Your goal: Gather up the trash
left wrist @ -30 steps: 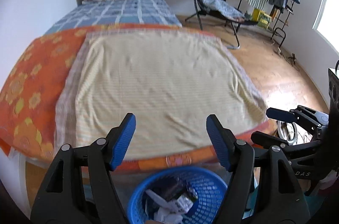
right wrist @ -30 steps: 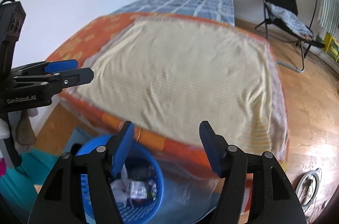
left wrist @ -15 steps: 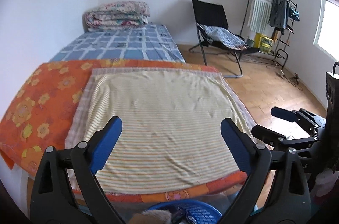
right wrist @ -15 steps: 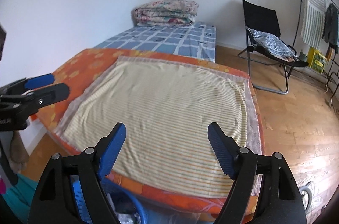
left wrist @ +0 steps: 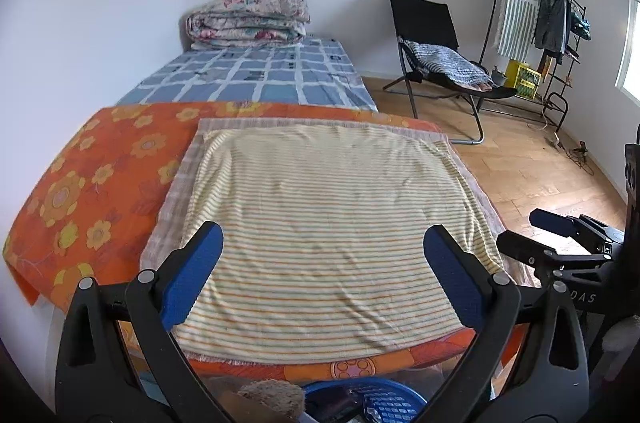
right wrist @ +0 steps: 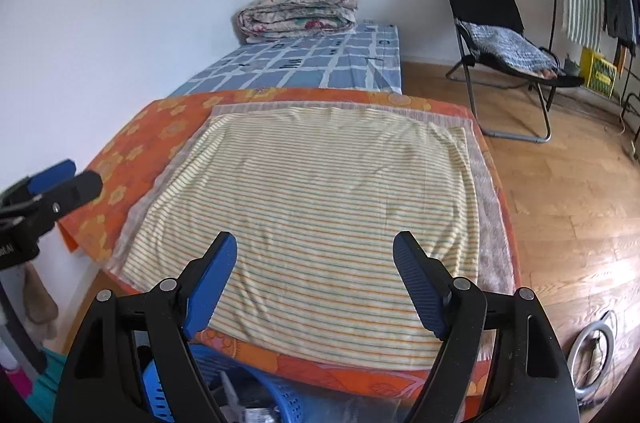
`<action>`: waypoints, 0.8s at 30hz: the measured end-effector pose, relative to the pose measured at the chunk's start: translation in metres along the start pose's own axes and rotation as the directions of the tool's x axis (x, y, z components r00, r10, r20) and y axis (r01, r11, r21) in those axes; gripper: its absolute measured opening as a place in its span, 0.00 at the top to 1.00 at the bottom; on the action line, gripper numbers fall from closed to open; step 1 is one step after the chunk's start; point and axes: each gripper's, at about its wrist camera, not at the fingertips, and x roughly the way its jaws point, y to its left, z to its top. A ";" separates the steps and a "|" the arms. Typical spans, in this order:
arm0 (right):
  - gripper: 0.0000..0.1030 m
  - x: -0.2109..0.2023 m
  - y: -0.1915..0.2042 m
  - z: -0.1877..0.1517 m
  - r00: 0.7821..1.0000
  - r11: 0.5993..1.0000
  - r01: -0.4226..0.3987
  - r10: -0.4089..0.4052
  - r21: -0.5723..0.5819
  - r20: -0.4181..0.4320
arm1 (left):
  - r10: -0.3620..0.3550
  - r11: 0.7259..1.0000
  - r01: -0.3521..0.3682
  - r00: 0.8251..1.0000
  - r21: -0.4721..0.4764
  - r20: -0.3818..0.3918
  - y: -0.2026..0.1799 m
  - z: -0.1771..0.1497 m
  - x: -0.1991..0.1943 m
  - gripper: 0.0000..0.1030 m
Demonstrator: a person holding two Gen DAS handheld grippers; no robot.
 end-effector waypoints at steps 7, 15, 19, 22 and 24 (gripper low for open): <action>0.22 0.000 0.001 0.001 1.000 1.000 0.000 0.000 -0.007 0.002 | 0.006 1.000 -0.006 1.000 -0.002 -0.015 0.000 -0.005 0.002 0.01; 0.22 -0.002 -0.003 0.001 1.000 1.000 0.007 -0.007 0.007 0.012 | 0.003 1.000 -0.003 1.000 -0.002 -0.020 -0.001 -0.006 0.003 0.01; 0.22 -0.002 -0.004 0.002 1.000 1.000 0.008 -0.008 0.008 0.012 | 0.001 1.000 -0.001 1.000 -0.002 -0.020 -0.001 -0.005 0.003 0.01; 0.22 -0.002 -0.004 0.002 1.000 1.000 0.009 -0.009 0.006 0.011 | 0.002 1.000 -0.002 1.000 -0.002 -0.020 -0.001 -0.006 0.003 0.01; 0.22 -0.002 -0.003 0.002 1.000 1.000 0.010 -0.010 0.005 0.012 | 0.001 1.000 -0.001 1.000 -0.001 -0.020 -0.001 -0.006 0.003 0.01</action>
